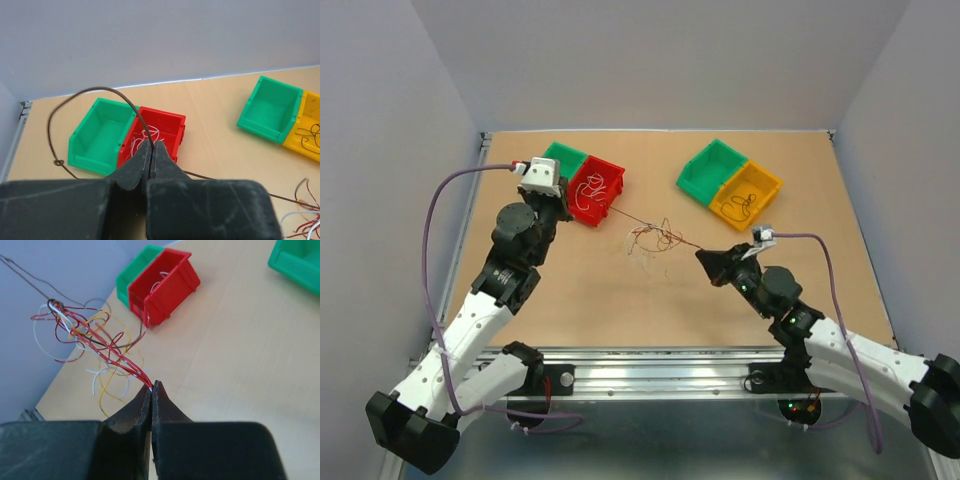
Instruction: Untangle the cables
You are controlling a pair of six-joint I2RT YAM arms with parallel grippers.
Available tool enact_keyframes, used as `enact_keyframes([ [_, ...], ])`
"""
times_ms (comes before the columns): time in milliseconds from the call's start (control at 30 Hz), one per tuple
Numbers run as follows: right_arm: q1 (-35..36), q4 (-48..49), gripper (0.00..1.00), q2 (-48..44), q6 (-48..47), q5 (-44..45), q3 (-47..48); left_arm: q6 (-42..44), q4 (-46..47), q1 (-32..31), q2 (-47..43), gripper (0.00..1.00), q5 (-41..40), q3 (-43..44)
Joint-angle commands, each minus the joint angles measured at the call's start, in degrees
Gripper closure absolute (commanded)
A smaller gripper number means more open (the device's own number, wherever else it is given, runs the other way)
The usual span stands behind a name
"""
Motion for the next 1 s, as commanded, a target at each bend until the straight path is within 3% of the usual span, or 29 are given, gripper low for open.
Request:
enact_keyframes([
  [0,-0.4,-16.7,1.0,-7.3,6.2,18.5,-4.9,2.1,6.5,2.2,-2.8,1.0,-14.1,3.5],
  [133,-0.4,-19.0,1.0,-16.4,8.5,22.4,-7.1,2.1,6.3,2.6,-3.6,1.0,-15.4,3.5],
  [200,-0.4,-18.9,1.0,-17.4,5.0,19.8,-6.0,2.7,7.2,2.6,-5.1,1.0,-3.3,1.1],
  [233,-0.4,-18.9,0.99,-17.5,2.4,16.7,-4.3,3.7,7.1,2.6,-5.2,1.0,10.5,0.4],
  [333,-0.4,-18.1,0.99,-17.4,-2.7,9.9,-1.2,5.3,3.6,1.4,-1.8,1.0,30.7,1.2],
  [400,-0.4,-17.8,0.99,-17.4,-4.3,7.5,2.1,7.0,1.7,-0.3,0.6,1.0,33.4,2.0],
  [633,-0.4,-15.3,1.0,-11.0,-10.6,-5.5,14.9,11.4,1.8,-6.7,1.6,0.43,36.4,-0.8],
  [667,-0.4,-15.2,0.99,-9.6,-11.2,-6.6,16.7,11.7,1.8,-7.3,1.6,0.31,36.4,-0.9],
  [700,-0.4,-15.1,0.99,-7.0,-11.5,-7.7,18.2,11.7,1.8,-7.5,1.9,0.26,36.7,-0.9],
  [800,-0.4,-15.2,0.99,-3.3,-11.8,-9.7,23.7,11.9,1.5,-7.9,2.9,0.18,38.5,-0.7],
  [967,-0.4,-15.5,0.99,2.1,-11.3,-13.6,30.0,13.3,1.7,-9.9,5.7,0.21,44.4,0.3],
])
